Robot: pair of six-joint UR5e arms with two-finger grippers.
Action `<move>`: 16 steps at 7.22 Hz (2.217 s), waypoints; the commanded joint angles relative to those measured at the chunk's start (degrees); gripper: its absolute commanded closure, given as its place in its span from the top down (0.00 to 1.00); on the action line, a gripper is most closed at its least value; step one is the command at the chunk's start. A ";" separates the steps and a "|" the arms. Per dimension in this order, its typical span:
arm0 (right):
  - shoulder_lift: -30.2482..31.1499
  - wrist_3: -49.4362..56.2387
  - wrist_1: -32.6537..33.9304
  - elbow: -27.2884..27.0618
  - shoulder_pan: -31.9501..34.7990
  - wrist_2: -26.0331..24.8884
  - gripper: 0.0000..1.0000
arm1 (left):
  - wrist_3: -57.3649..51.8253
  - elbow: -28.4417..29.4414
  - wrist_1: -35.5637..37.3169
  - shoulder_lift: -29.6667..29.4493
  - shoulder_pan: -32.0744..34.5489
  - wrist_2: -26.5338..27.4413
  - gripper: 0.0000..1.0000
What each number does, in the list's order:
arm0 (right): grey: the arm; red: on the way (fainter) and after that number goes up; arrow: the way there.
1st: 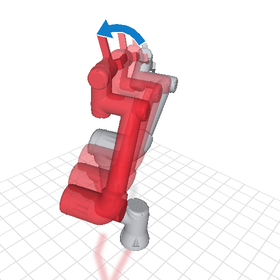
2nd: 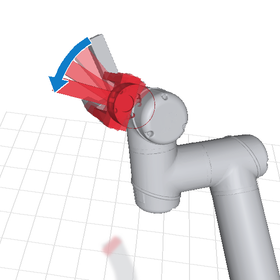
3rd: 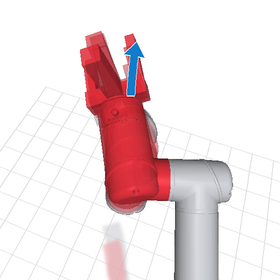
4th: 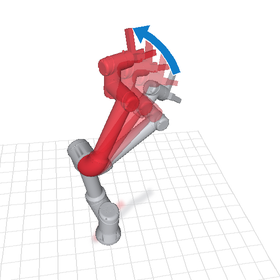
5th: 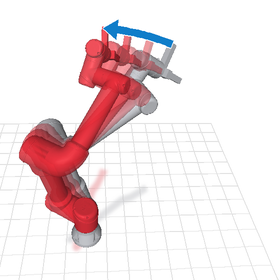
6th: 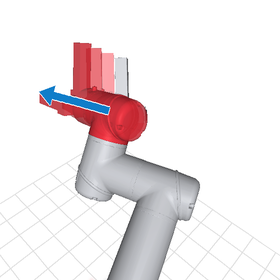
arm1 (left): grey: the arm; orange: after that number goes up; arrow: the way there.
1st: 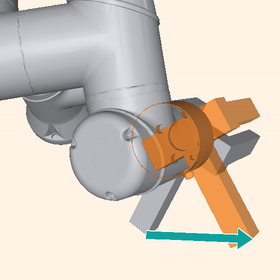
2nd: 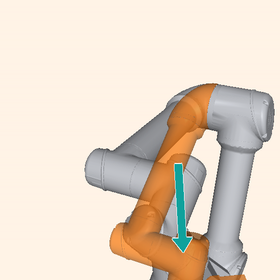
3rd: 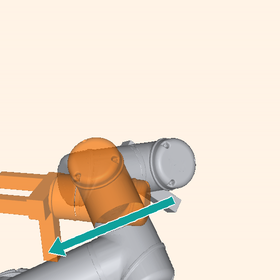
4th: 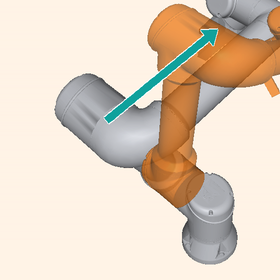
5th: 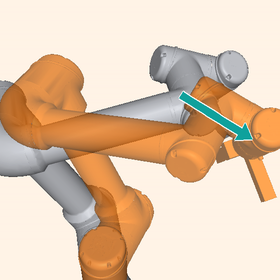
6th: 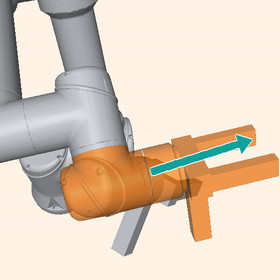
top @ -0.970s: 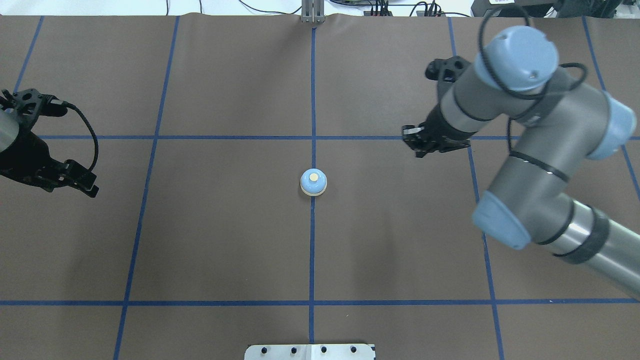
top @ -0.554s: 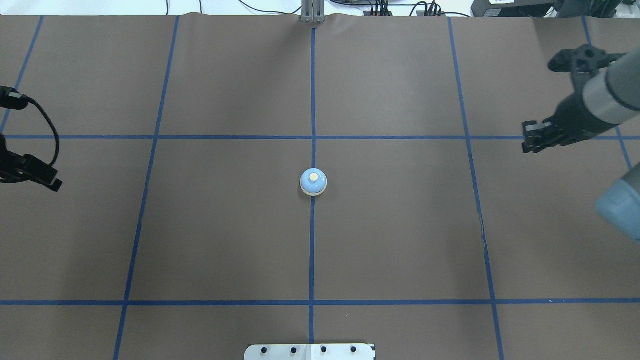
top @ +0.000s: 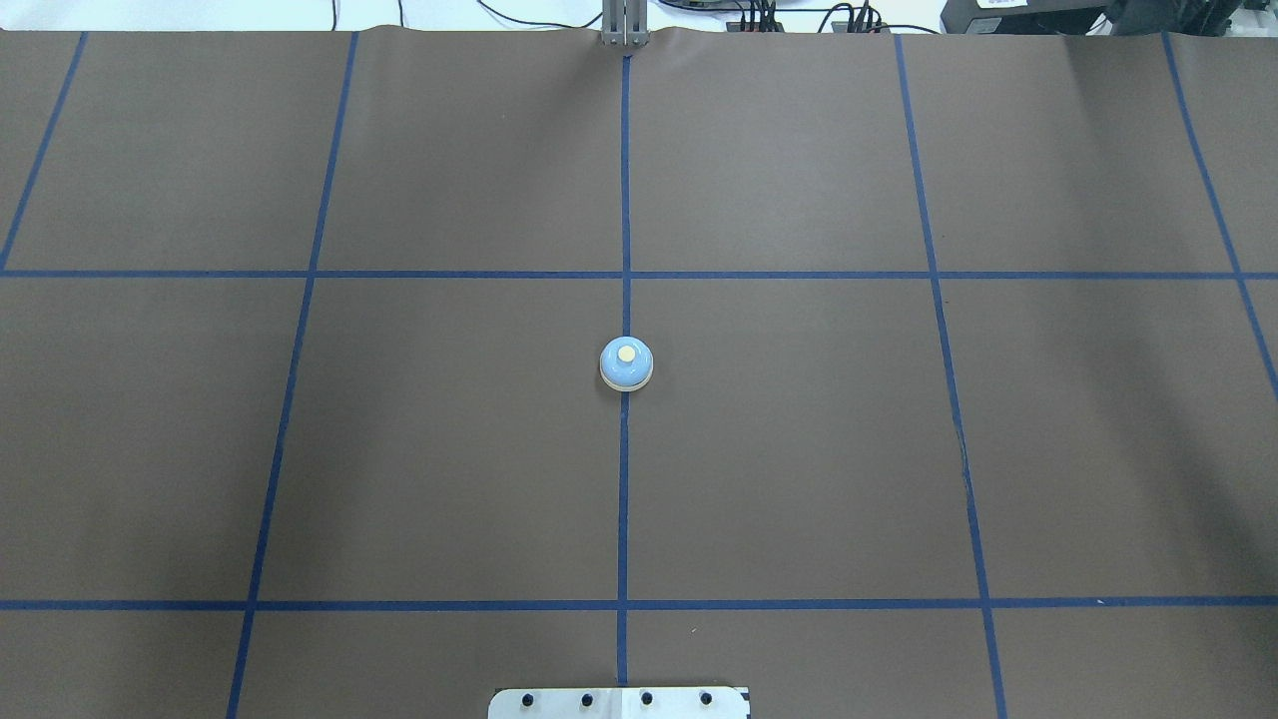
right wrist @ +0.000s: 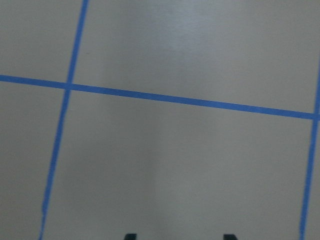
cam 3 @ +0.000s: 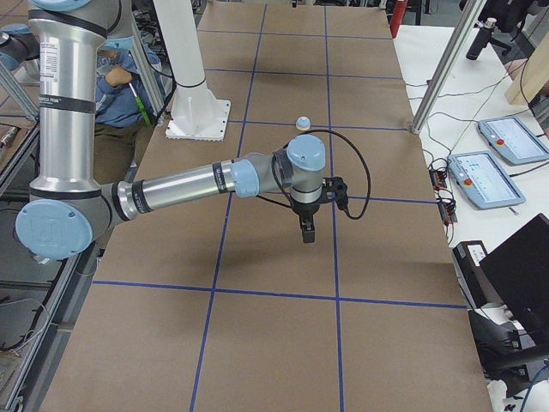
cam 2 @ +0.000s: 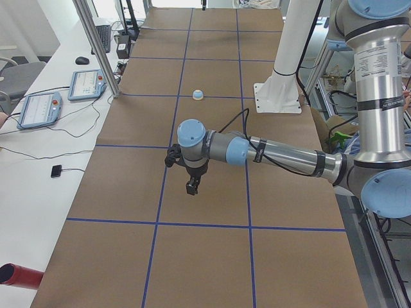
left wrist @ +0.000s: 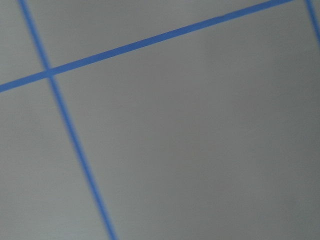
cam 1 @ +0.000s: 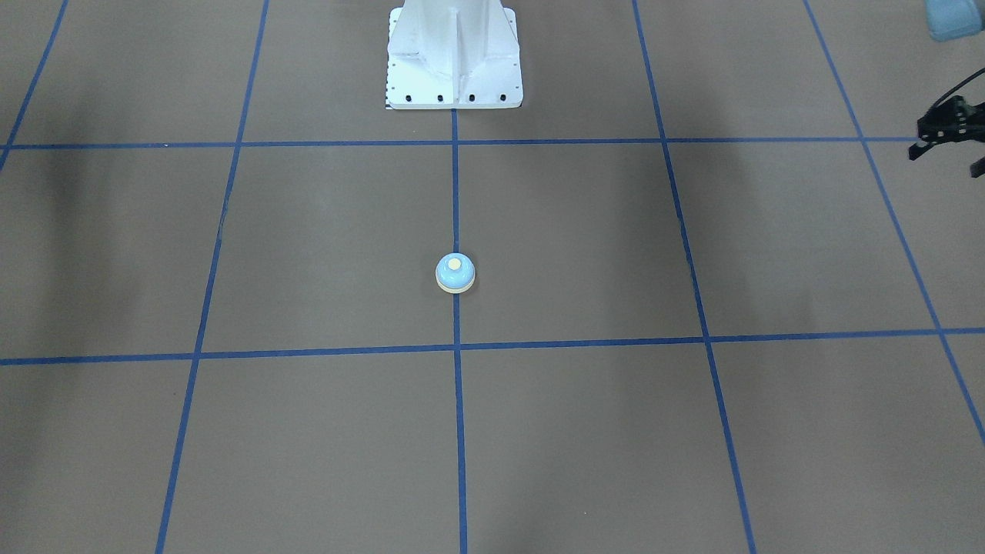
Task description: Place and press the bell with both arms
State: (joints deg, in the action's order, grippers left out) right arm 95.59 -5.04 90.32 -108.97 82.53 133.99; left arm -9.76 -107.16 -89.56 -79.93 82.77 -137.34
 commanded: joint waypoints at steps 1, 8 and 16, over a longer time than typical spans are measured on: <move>2.40 4.52 -0.06 1.05 4.03 1.18 1.00 | -9.58 6.69 0.61 0.83 8.18 0.32 0.99; 4.17 4.25 -0.59 1.04 3.78 0.22 1.00 | -5.53 6.97 -0.09 0.74 8.63 -0.73 1.00; 4.86 4.34 -0.58 2.01 3.86 3.64 1.00 | -5.71 3.01 0.18 0.91 9.33 -0.21 1.00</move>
State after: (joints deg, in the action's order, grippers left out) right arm 99.35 -1.04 90.02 -106.67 86.37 137.51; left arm -15.39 -103.70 -88.96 -79.08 92.05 -138.03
